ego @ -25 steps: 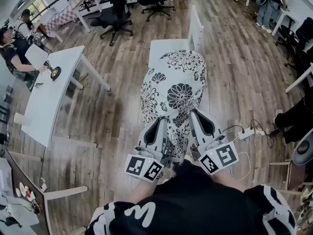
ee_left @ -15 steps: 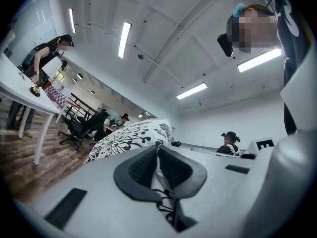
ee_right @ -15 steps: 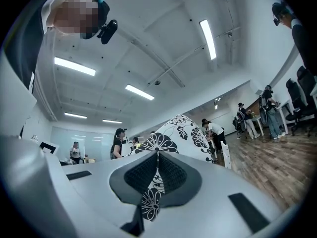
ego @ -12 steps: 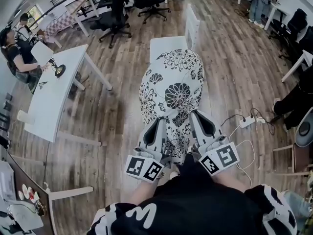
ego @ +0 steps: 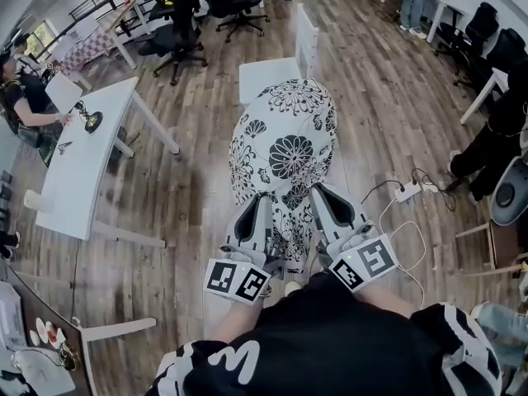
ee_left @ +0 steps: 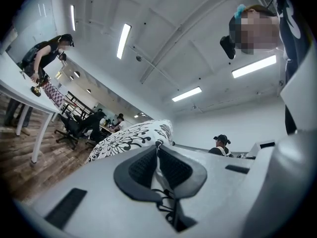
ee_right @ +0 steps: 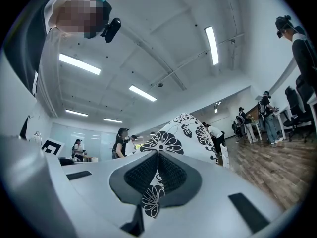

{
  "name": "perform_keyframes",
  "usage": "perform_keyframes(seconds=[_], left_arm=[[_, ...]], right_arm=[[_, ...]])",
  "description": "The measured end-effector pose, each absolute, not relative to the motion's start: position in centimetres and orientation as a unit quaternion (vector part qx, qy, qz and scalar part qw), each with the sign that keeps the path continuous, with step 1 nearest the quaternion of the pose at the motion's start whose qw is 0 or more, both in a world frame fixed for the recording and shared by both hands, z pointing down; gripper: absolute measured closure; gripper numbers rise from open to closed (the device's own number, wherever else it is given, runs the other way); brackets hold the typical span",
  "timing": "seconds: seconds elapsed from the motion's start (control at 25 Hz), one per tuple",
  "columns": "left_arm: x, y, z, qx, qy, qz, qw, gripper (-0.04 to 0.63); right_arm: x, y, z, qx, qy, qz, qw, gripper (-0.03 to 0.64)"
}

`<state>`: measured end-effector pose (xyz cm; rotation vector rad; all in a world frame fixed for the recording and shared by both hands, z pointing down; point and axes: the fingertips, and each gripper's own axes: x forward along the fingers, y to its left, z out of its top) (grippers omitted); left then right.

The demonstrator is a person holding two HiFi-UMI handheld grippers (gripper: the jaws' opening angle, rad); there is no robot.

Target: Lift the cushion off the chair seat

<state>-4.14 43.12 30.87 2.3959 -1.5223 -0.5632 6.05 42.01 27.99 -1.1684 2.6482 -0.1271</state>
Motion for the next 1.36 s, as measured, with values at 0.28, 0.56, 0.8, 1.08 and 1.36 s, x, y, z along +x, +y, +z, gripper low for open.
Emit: perform_keyframes(seconds=[0.28,0.56,0.8,1.08,1.36], left_arm=[[-3.7,43.5,30.1,0.824,-0.515,-0.201,0.123,0.578],[-3.8,43.8,29.7,0.826,-0.513,-0.202,0.123,0.578],[-3.6,44.0,29.2,0.827,-0.510,-0.202,0.120,0.578],[-3.6,44.2,29.1,0.823,-0.514,-0.208,0.119,0.578],[-3.4,44.6,28.6,0.821,-0.518,-0.211,0.119,0.578]], right_arm=[[6.4,42.8,27.3,-0.401,0.908,-0.029,0.116,0.595],[6.1,43.1,26.8,-0.398,0.910,-0.019,0.112,0.597],[5.8,43.5,26.4,-0.393,0.912,-0.019,0.113,0.595],[5.8,43.5,26.4,-0.387,0.916,-0.017,0.108,0.597],[6.3,44.0,26.0,-0.385,0.916,-0.017,0.108,0.597]])
